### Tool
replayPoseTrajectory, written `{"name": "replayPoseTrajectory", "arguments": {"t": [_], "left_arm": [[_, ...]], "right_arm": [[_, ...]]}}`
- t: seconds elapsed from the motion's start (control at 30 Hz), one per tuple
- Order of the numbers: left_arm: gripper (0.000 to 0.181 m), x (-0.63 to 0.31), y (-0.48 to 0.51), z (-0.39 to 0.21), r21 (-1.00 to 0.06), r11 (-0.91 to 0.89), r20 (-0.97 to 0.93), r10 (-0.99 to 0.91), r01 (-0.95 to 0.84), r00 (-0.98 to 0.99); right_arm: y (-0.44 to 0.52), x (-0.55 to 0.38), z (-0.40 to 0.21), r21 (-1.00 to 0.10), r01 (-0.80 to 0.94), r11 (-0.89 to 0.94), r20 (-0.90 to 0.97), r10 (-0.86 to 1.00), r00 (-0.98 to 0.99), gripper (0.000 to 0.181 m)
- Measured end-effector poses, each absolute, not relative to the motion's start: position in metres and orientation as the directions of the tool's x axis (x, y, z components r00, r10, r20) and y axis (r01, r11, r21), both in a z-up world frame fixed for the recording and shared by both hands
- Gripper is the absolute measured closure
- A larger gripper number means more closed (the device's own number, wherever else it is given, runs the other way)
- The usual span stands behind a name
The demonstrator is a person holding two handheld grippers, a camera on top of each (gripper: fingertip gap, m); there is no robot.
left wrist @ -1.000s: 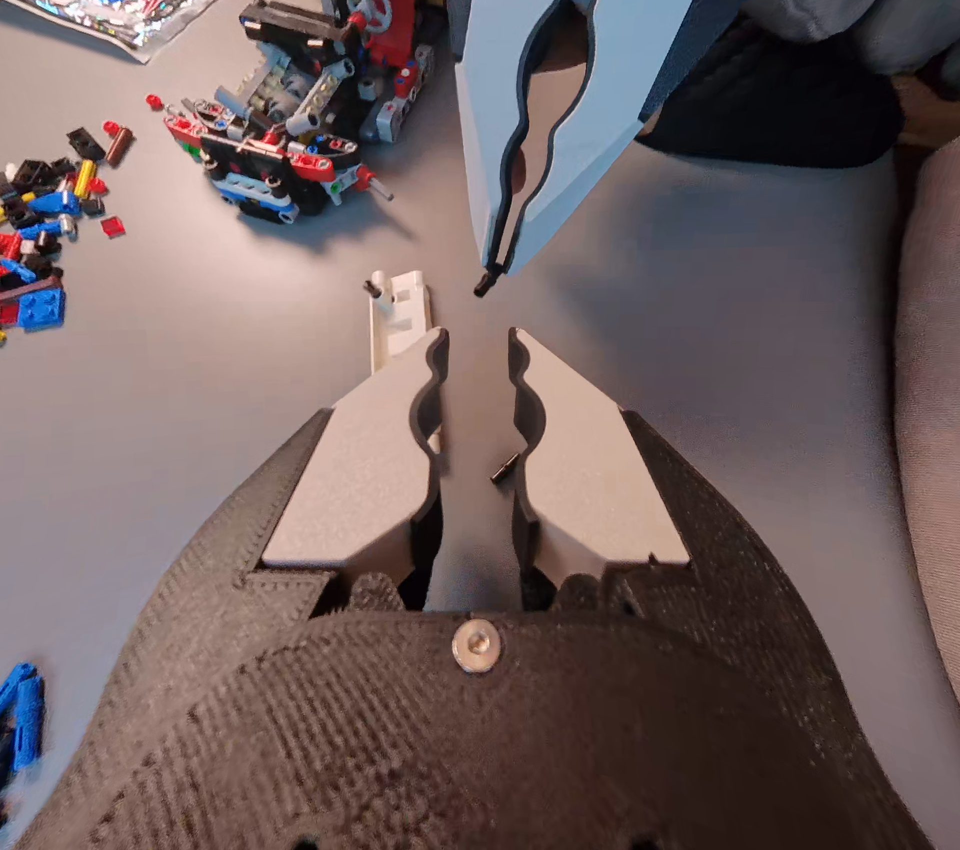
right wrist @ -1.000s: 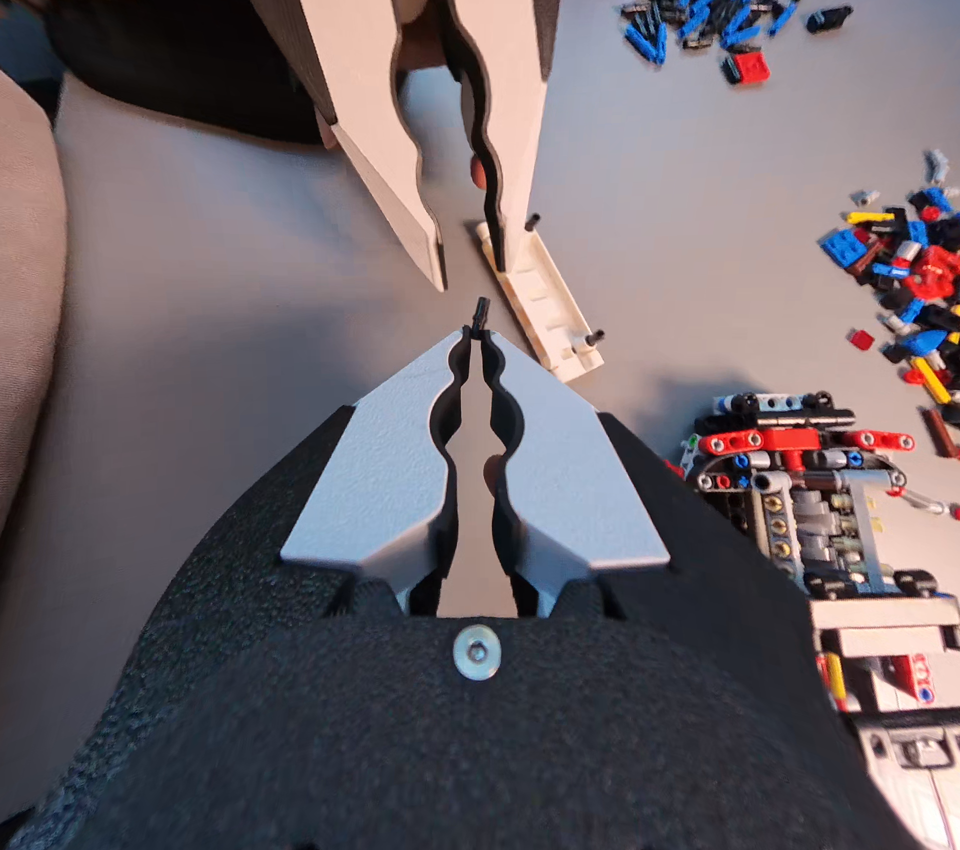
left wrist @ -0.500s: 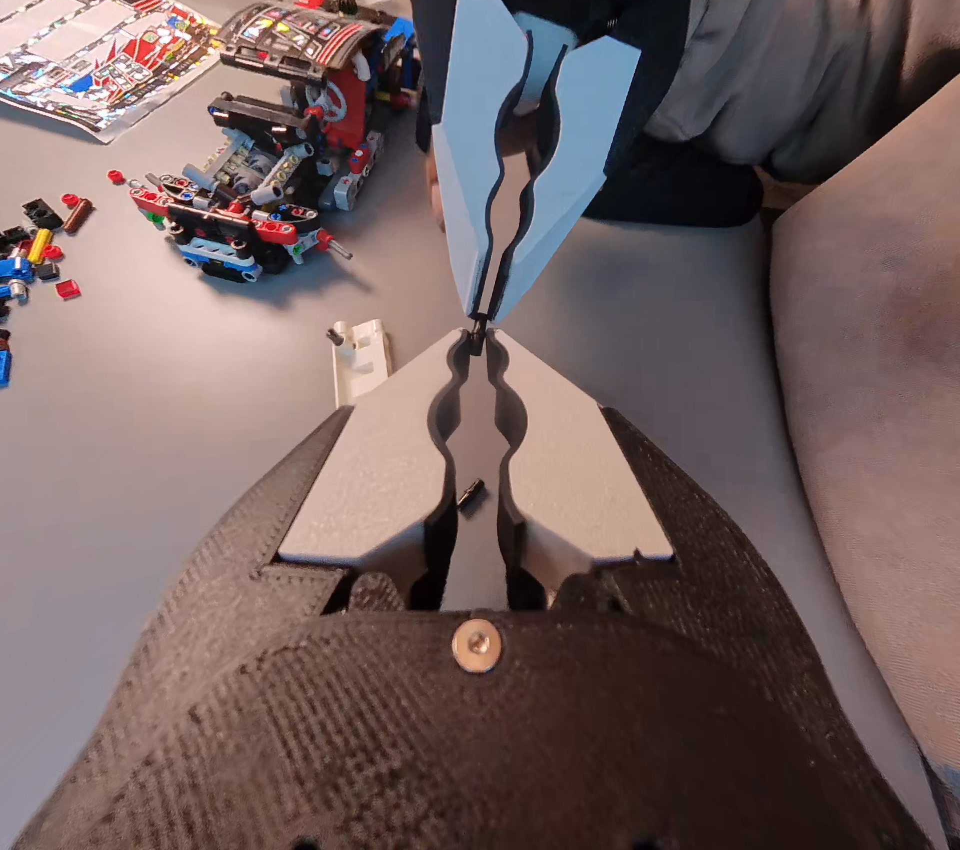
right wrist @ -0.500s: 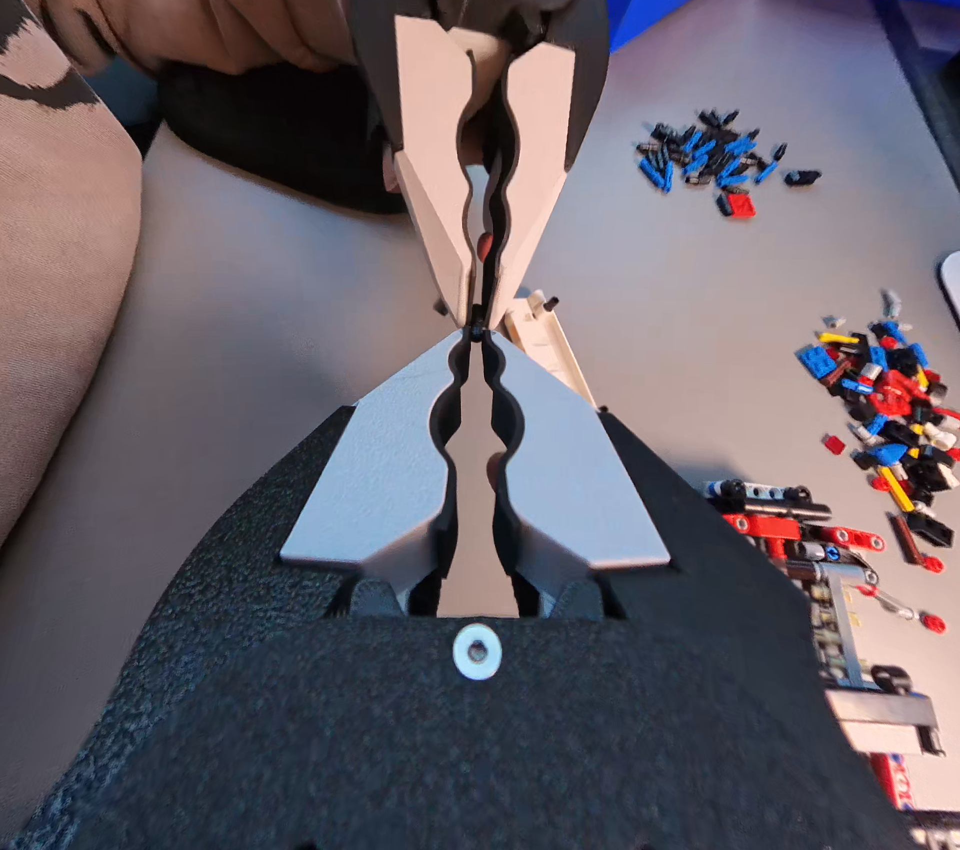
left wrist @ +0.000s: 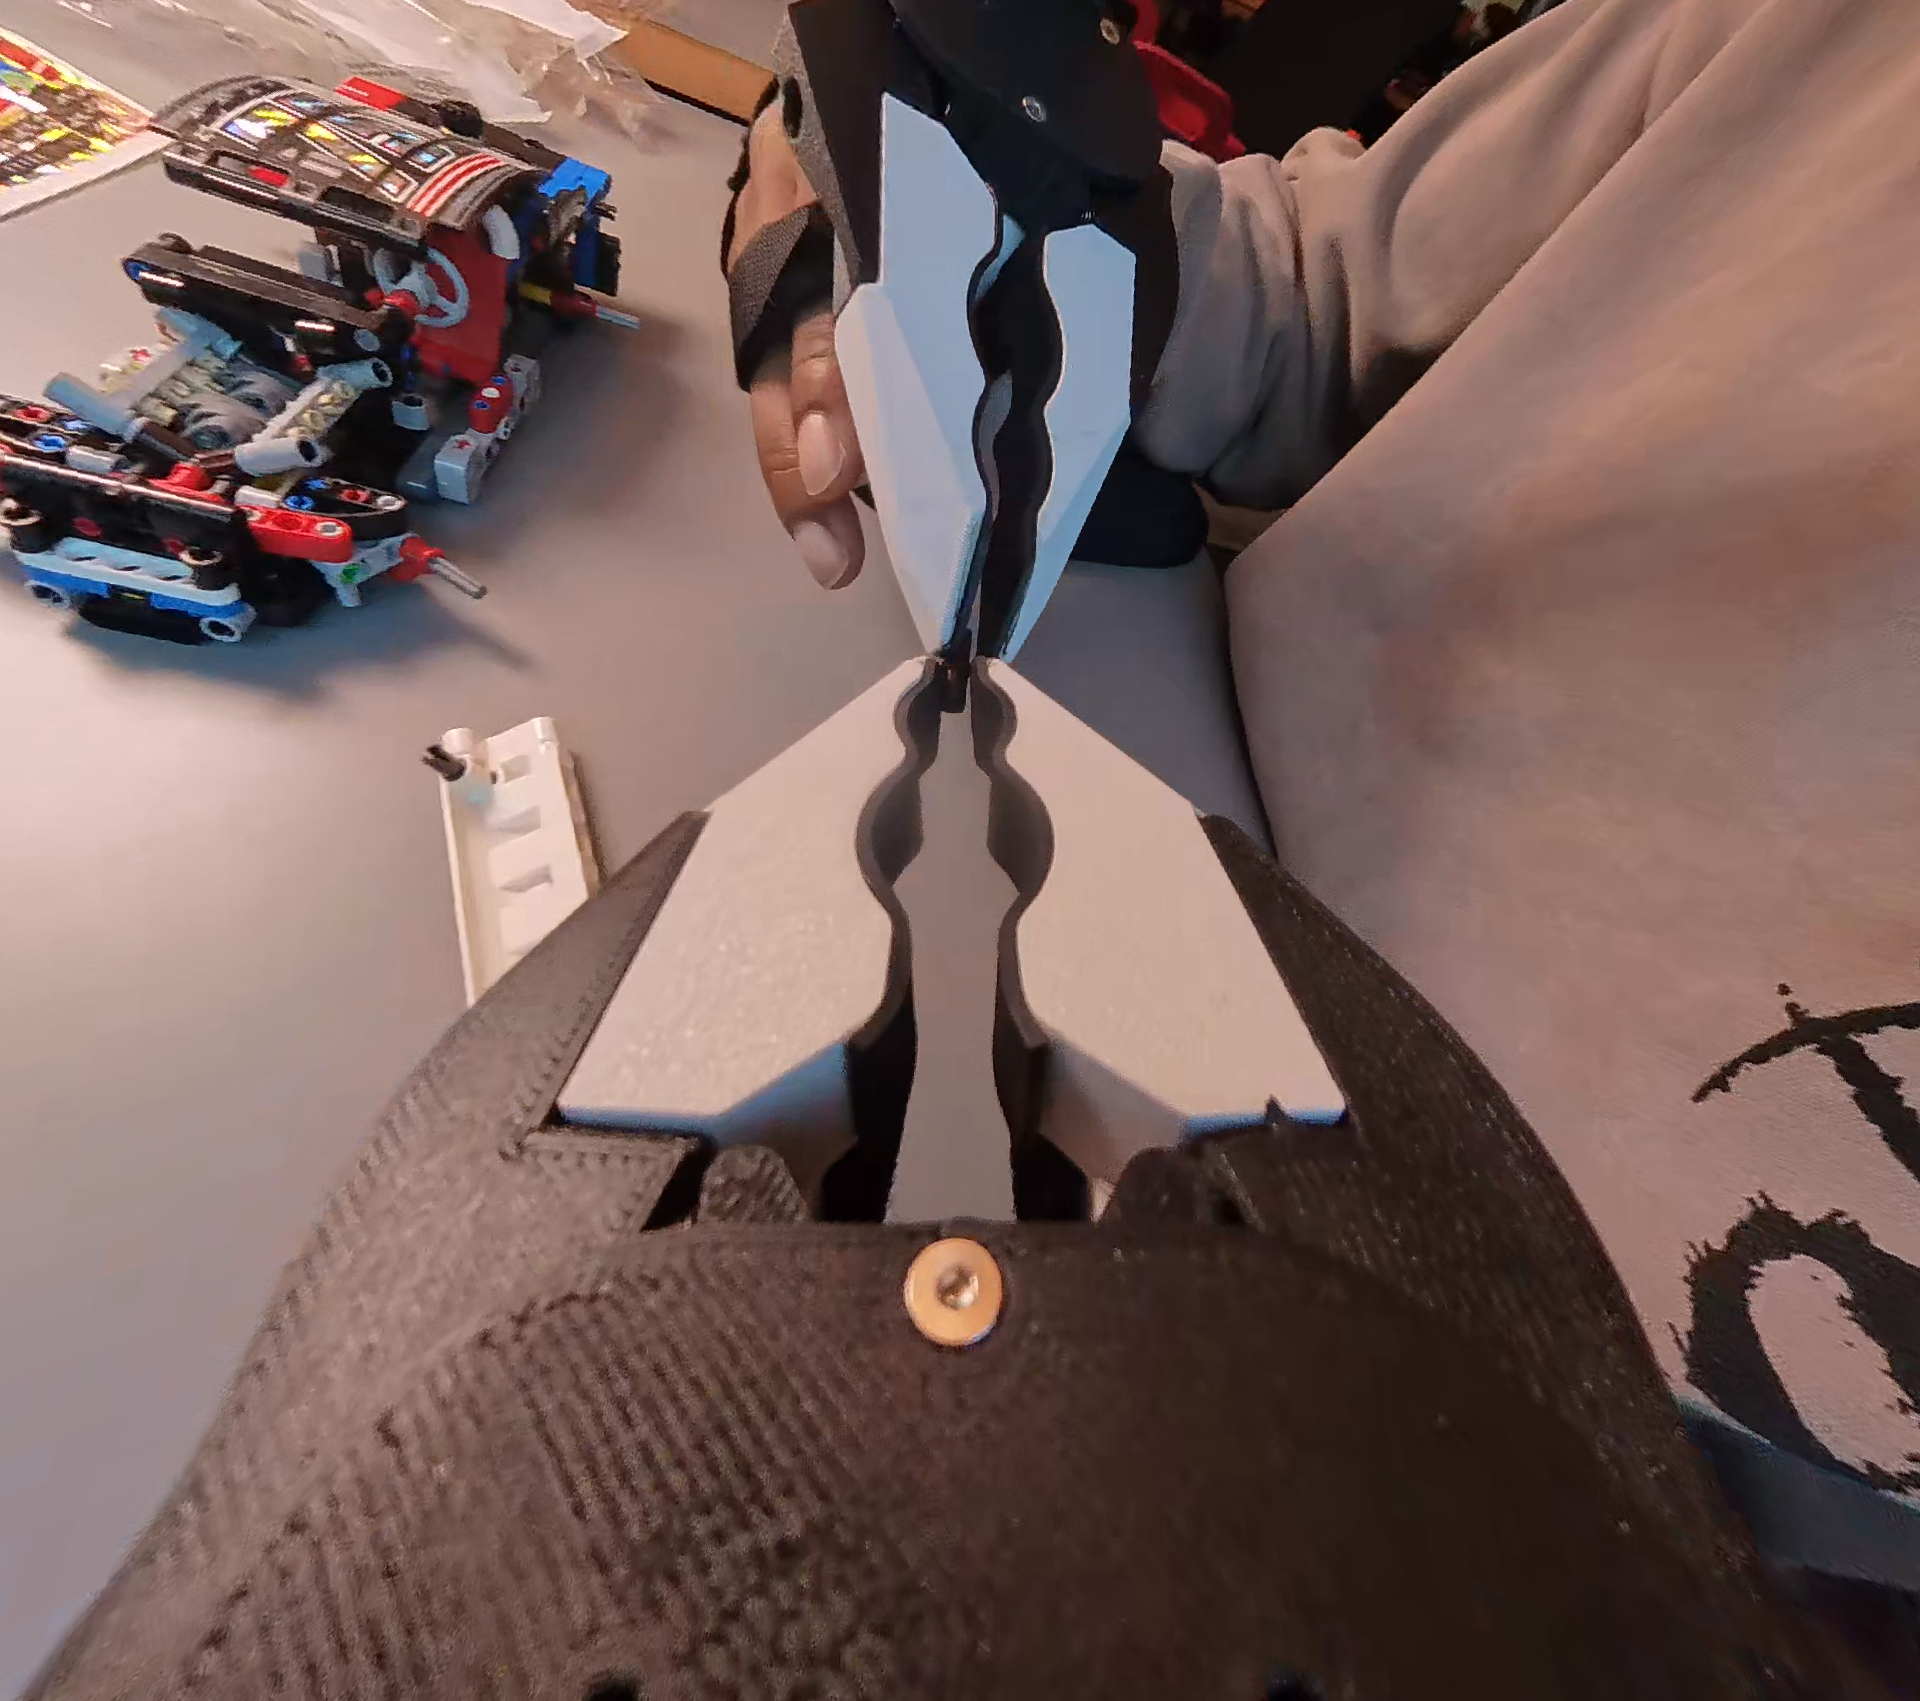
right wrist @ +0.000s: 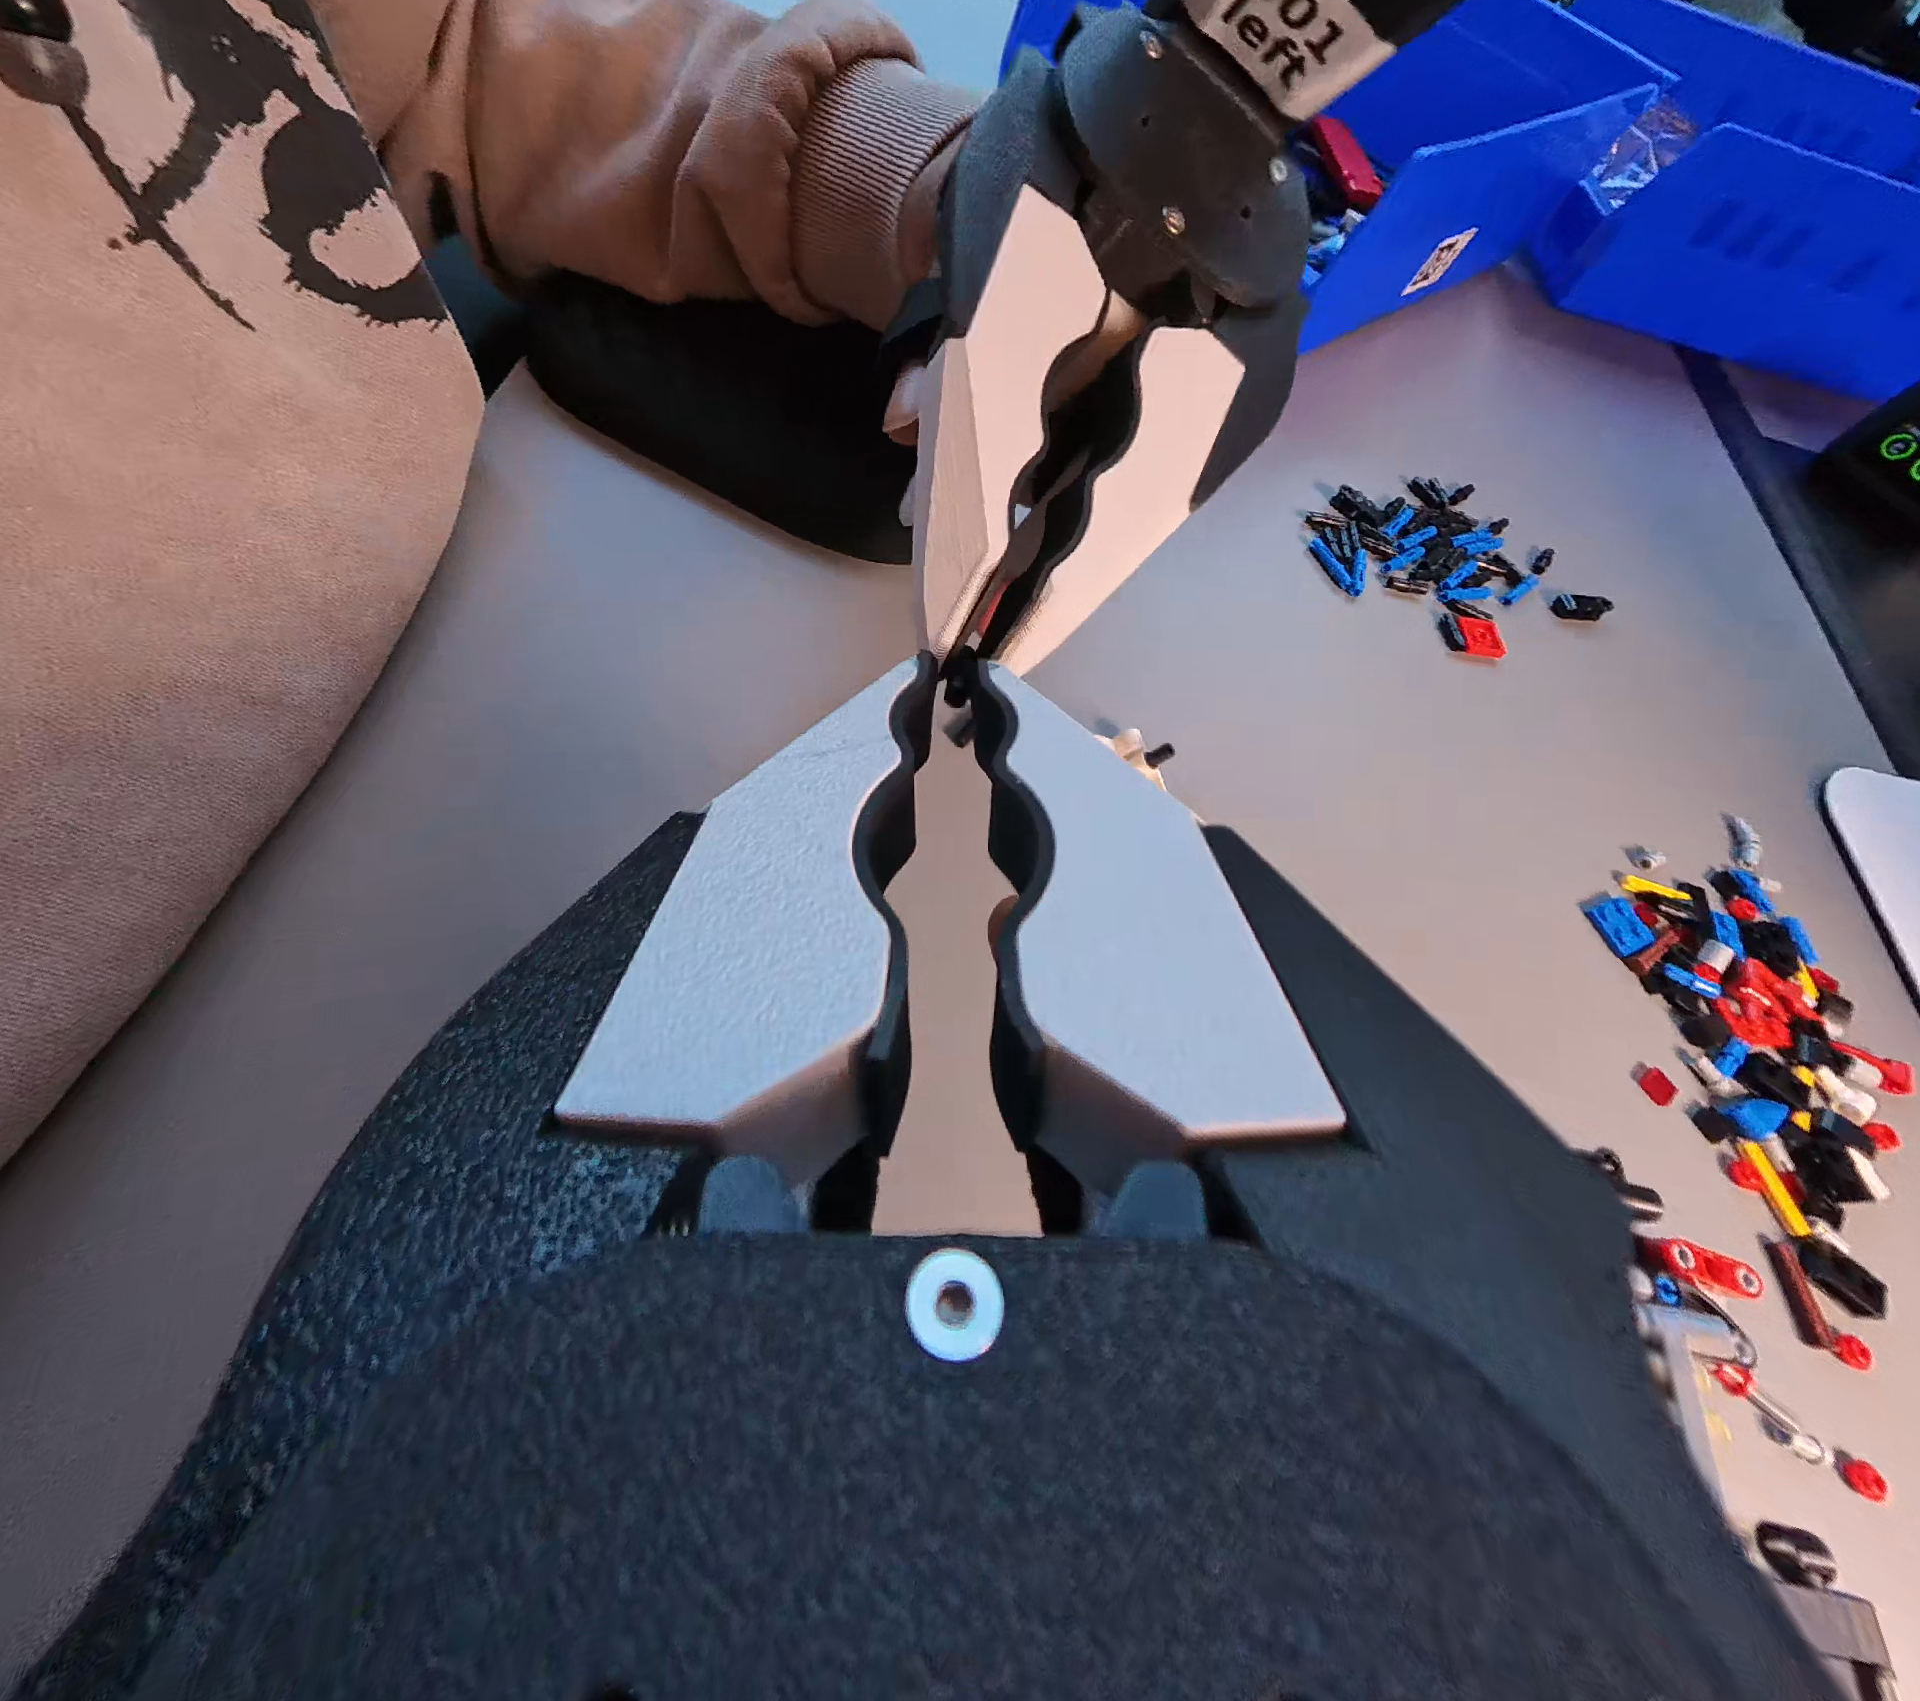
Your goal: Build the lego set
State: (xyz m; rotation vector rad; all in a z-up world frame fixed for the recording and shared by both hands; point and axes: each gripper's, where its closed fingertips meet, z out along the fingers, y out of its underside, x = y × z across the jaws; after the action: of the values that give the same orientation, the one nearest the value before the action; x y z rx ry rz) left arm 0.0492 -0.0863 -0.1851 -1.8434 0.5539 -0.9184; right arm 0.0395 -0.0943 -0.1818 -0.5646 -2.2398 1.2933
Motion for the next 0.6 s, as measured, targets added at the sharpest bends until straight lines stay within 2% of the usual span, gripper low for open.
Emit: {"name": "replayPoseTrajectory", "arguments": {"t": [0.3,0.4,0.6], "left_arm": [[0.179,0.062,-0.1,-0.178,-0.795,-0.581,0.598,-0.705,0.174,0.381],[0.179,0.065,-0.101,-0.177,-0.745,-0.634,0.664,-0.678,0.207,0.315],[0.179,0.065,-0.099,-0.172,-0.688,-0.674,0.725,-0.646,0.267,0.238]], "right_arm": [[-0.108,0.053,-0.177,-0.806,-0.053,0.59,0.383,0.45,-0.807,0.175],[-0.109,0.054,-0.18,-0.727,-0.108,0.679,0.488,0.399,-0.777,0.175],[-0.107,0.053,-0.176,-0.641,-0.15,0.753,0.606,0.377,-0.701,0.179]]}}
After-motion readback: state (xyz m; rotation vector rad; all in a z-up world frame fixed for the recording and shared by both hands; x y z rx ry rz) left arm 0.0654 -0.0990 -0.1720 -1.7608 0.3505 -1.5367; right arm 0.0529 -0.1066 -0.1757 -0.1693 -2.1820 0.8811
